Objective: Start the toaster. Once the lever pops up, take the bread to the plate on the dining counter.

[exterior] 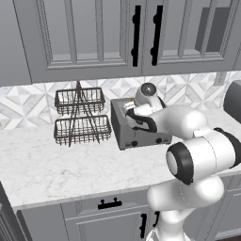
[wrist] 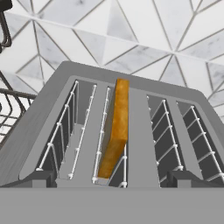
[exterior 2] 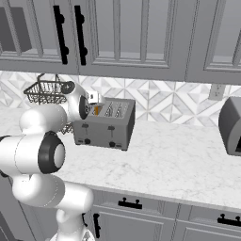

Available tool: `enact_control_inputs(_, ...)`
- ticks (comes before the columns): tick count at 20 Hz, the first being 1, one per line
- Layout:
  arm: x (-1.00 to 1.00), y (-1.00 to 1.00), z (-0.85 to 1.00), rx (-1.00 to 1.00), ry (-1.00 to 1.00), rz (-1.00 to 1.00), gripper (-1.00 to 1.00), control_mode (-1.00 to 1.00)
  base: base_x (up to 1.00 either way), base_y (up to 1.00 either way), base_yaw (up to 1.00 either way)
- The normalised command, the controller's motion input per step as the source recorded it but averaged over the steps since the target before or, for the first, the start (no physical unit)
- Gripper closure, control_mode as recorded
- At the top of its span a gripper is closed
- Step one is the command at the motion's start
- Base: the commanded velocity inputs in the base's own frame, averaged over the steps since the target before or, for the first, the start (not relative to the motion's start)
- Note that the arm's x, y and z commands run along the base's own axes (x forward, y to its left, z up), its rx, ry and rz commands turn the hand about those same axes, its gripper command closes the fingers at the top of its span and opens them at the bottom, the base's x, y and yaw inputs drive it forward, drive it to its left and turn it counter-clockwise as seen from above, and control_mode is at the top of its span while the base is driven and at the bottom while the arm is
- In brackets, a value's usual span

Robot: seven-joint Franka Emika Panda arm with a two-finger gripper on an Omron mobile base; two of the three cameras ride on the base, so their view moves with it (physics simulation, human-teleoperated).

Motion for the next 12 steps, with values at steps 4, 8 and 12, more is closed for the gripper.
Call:
enact_control_inputs(4, 0.0, 0.0, 0.0, 0.0, 0.0, 0.0, -1.0, -1.0, 0.0, 0.0, 0.0)
enact_control_inputs(8, 0.0, 0.0, 0.0, 0.0, 0.0, 0.0, -1.0, -1.0, 0.0, 0.0, 0.0)
enact_control_inputs(12, 0.0, 0.0, 0.0, 0.0, 0.0, 0.0, -1.0, -1.0, 0.0, 0.0, 0.0)
